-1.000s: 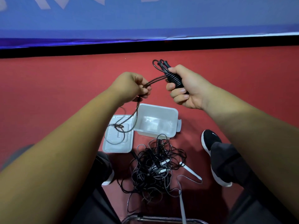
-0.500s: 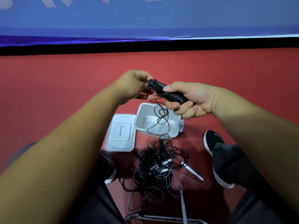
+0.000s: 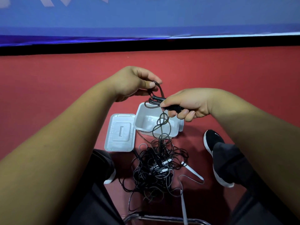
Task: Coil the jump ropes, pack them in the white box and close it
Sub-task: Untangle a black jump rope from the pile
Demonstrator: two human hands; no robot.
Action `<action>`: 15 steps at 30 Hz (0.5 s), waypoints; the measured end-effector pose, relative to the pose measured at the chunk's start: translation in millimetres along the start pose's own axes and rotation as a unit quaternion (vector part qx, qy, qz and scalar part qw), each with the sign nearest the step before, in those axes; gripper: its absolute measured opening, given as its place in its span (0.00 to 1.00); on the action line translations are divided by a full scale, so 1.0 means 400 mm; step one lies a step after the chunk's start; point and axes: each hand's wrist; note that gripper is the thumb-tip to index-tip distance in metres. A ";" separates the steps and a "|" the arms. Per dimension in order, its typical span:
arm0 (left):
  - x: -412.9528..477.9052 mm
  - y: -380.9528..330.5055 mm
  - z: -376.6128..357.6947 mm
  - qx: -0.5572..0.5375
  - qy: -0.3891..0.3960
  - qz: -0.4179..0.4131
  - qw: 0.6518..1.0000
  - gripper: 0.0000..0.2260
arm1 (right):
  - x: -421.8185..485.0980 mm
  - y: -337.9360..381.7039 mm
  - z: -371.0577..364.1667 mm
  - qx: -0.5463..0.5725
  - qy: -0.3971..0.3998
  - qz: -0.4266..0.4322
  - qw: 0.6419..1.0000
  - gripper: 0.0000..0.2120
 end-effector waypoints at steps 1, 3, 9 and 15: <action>-0.001 -0.001 0.001 0.000 0.001 0.001 1.000 0.11 | 0.004 -0.002 0.003 -0.007 -0.017 -0.001 1.000 0.11; -0.002 -0.002 0.002 0.012 0.004 -0.008 1.000 0.12 | 0.017 -0.009 0.010 -0.022 -0.058 -0.002 0.998 0.11; -0.005 -0.003 0.005 0.099 0.017 -0.021 0.995 0.12 | 0.045 -0.013 0.017 -0.052 -0.148 0.028 0.987 0.20; -0.005 0.004 -0.001 0.145 0.009 0.027 0.989 0.14 | 0.043 -0.003 0.005 -0.052 -0.195 0.089 0.975 0.17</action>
Point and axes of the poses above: each hand's wrist, its own x-axis towards the middle knuckle, its own z-axis out of the back of the hand, y = z × x, and after that the axes turned 2 degrees about -z, right-handed
